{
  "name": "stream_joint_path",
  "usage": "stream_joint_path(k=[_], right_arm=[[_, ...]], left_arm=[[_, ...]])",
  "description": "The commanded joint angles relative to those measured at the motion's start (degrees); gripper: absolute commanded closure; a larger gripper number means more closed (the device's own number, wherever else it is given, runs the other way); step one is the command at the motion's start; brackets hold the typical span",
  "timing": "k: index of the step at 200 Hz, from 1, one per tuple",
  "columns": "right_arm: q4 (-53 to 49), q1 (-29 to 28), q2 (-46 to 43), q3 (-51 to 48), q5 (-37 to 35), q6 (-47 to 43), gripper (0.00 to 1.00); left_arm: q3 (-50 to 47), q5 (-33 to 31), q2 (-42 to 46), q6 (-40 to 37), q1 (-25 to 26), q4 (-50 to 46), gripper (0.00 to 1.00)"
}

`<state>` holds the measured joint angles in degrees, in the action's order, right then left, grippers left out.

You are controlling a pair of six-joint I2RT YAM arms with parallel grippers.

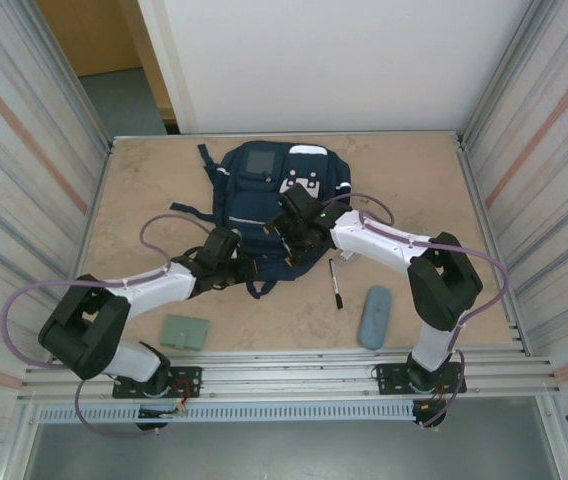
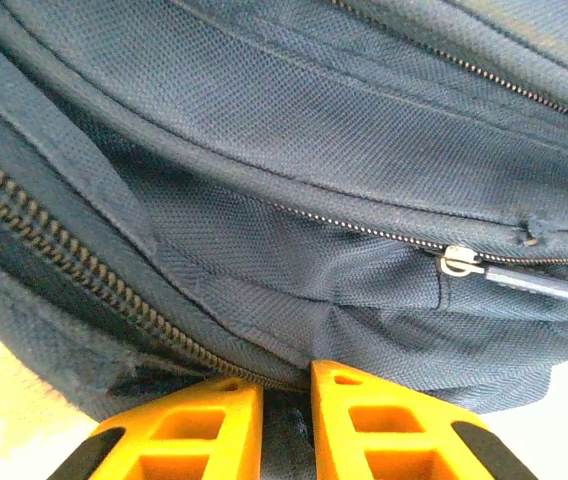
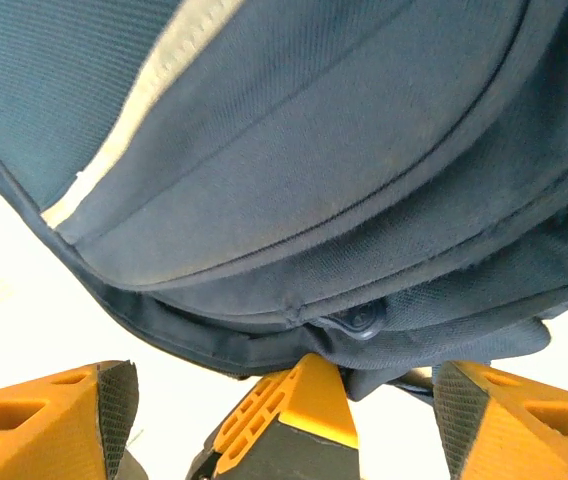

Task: Pack the student bag

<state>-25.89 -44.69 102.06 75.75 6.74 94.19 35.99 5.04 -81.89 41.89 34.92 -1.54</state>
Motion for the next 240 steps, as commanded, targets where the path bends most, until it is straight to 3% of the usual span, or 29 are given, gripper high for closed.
stream_joint_path(k=[1, 74, 109, 142, 160, 185, 209, 225, 240], right_arm=[[-0.2, -0.1, 2.2, -0.5, -4.5, 3.4, 0.21], [0.1, 4.6, 4.6, -2.6, -10.1, 4.4, 0.22], [3.8, 5.6, 5.9, -3.3, -9.6, 4.3, 0.29], [10.2, 5.1, 5.6, -7.0, -9.2, 6.6, 0.51], [9.0, 4.6, 4.3, -5.6, -9.6, 4.1, 0.58], [7.4, 3.7, 1.9, -3.0, -10.6, 1.7, 0.78], [7.5, 3.7, 0.2, -1.1, -8.6, 0.4, 0.83], [8.0, 3.4, -0.7, 0.0, -8.3, -0.9, 0.92], [8.0, 3.6, -0.9, 1.4, -6.2, -1.5, 0.94]], left_arm=[[-2.5, 1.4, -2.3, 2.2, 1.2, -1.4, 0.81], [-3.6, 2.5, -4.1, 4.9, 2.8, 3.0, 0.82], [-4.0, 2.2, -3.7, 5.1, 2.8, 3.6, 0.83], [-2.9, 3.0, -3.4, 4.0, 2.8, 2.3, 0.82], [-2.0, 5.0, -1.1, 3.1, 2.7, 2.1, 0.76], [1.7, 7.0, 5.2, 0.2, 2.7, -2.4, 0.7], [4.2, 9.2, 10.8, 1.2, 1.3, -4.3, 0.68], [5.3, 12.2, 13.6, 2.6, -0.4, -4.5, 0.66], [6.4, 10.9, 15.2, 3.3, -0.8, -6.2, 0.65]])
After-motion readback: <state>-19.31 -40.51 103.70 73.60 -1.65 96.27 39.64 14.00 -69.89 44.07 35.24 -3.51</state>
